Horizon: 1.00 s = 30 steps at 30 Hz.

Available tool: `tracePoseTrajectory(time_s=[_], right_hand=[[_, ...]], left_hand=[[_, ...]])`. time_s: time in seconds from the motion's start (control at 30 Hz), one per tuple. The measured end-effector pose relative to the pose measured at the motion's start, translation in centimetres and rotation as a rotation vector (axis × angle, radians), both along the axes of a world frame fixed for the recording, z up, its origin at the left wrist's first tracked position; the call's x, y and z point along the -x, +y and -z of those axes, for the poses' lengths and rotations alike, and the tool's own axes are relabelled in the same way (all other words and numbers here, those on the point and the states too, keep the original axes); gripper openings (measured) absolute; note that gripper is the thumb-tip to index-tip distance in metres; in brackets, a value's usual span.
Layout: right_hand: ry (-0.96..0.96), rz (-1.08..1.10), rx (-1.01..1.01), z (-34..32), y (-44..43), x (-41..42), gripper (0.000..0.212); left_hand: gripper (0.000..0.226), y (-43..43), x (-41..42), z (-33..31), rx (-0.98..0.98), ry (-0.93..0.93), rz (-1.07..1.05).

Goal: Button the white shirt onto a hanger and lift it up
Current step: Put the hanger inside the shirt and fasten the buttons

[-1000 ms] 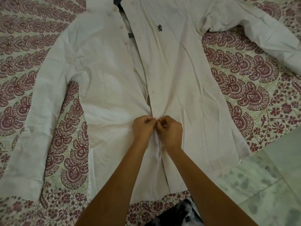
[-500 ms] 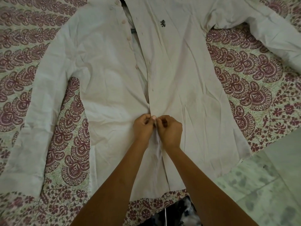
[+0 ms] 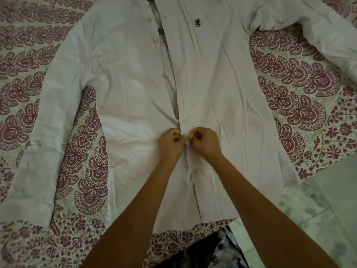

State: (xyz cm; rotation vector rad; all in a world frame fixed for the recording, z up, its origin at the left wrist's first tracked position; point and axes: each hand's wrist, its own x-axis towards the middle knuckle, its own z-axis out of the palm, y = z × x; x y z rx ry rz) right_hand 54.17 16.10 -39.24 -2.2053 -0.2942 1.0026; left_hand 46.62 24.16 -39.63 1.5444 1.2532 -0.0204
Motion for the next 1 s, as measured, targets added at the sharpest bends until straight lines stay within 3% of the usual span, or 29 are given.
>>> tracePoseTrajectory(time_s=[0.13, 0.37, 0.5, 0.7, 0.9, 1.0], right_hand=[[-0.365, -0.009, -0.057, 0.0, -1.0, 3.2, 0.008], [-0.476, 0.039, -0.035, 0.4, -0.8, 4.4, 0.008], [-0.325, 0.196, -0.087, 0.1, -0.4, 4.1, 0.011], [0.165, 0.343, -0.134, 0.0, -0.8, 1.6, 0.015], [0.275, 0.355, -0.082, 0.1, -0.5, 1.2, 0.020], [0.344, 0.347, -0.071, -0.1, -0.4, 0.5, 0.019]], left_hand=[[0.012, -0.8, -0.5, -0.3, 0.249, 0.032, -0.271], [0.019, -1.7, -0.8, -0.8, 0.290, 0.003, -0.457], [0.022, -1.8, -0.4, -0.5, 0.205, -0.011, -0.391], [0.032, -0.6, 0.3, -0.7, -0.043, -0.082, -0.020], [0.016, -0.6, 1.1, -0.7, -0.224, -0.085, 0.211], [0.020, -0.3, 0.5, -1.0, -0.279, -0.021, 0.274]])
